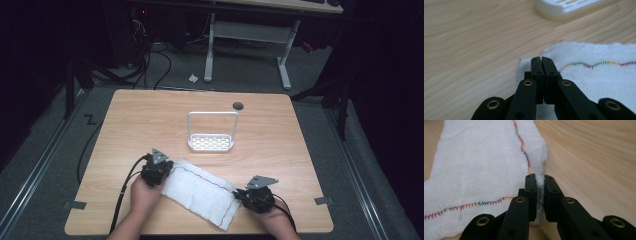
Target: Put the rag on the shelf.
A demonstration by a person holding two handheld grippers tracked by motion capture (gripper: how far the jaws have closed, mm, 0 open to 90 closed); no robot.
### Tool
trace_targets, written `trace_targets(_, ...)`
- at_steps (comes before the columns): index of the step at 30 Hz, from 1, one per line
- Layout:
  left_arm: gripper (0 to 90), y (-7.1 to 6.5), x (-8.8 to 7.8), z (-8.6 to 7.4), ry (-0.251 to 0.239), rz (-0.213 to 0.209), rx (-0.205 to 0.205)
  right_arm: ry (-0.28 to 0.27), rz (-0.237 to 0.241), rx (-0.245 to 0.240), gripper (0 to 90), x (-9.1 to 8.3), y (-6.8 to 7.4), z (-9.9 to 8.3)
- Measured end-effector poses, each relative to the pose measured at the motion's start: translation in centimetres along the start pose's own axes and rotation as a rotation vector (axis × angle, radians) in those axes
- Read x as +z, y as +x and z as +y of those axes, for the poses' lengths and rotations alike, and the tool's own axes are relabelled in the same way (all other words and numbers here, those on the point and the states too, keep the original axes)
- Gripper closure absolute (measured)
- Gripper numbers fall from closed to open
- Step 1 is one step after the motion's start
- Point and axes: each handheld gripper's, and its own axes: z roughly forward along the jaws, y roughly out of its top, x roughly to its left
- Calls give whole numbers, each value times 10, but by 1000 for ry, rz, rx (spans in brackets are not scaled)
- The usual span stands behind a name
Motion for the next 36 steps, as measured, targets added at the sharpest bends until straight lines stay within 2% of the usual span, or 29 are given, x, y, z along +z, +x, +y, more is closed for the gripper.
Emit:
trace_targets(3,887,-19,20,17,2,-27,49,0,3,27,827,-17,3,-18)
trace_targets(5,875,-27,29,25,-1,-25,54,-5,7,35,795,-24,6,-26)
trace_targets(6,849,-29,30,28,-5,-16,47,-3,6,37,736,-25,7,-27)
trace_targets(7,774,-29,28,29,-21,-3,41,-2,-3,39,665,-26,8,-26)
trace_targets(8,738,-27,21,28,-60,11,23,-9,-12,36,643,-27,7,-25)
trace_targets(10,681,-20,4,25,-108,16,-16,-53,0,60,600,-32,5,-21)
trace_targets(11,683,-18,-4,23,-121,13,-29,-69,1,63,605,-34,3,-19)
trace_targets(13,725,-17,-25,12,-126,-36,-68,-94,2,70,634,-36,-1,-12)
trace_targets(15,769,-24,-35,-1,-92,-80,-79,-104,-4,78,670,-32,-8,-2)
trace_targets(16,789,-32,-38,-10,-63,-117,-74,-101,-14,84,682,-29,-10,2)
trace_targets(17,806,-37,-39,-16,-43,-135,-68,-100,-31,81,713,-22,-15,9)
trace_targets(19,809,-51,-39,-26,-7,-174,-56,-76,-29,92,752,-9,-21,17)
trace_targets(20,805,-51,-39,-26,-7,-174,-56,-55,-29,90,783,0,-23,21)
trace_targets(21,802,-60,-35,-30,7,-178,-29,-37,-23,82,805,6,-22,23)
trace_targets(22,800,-62,-34,-30,11,-175,-20,-27,-18,68,813,10,-21,24)
trace_targets(25,805,-58,-30,-27,16,-178,-14,9,-4,38,824,13,-12,18)
trace_targets(31,813,-48,-16,-17,5,-166,-3,2,28,40,819,-3,14,-4)
trace_targets(34,792,-44,-13,-12,7,-180,-18,-8,36,26,770,-7,23,-6)
trace_targets(36,749,-45,-18,-11,-5,-178,-24,-33,39,29,708,-7,20,0)
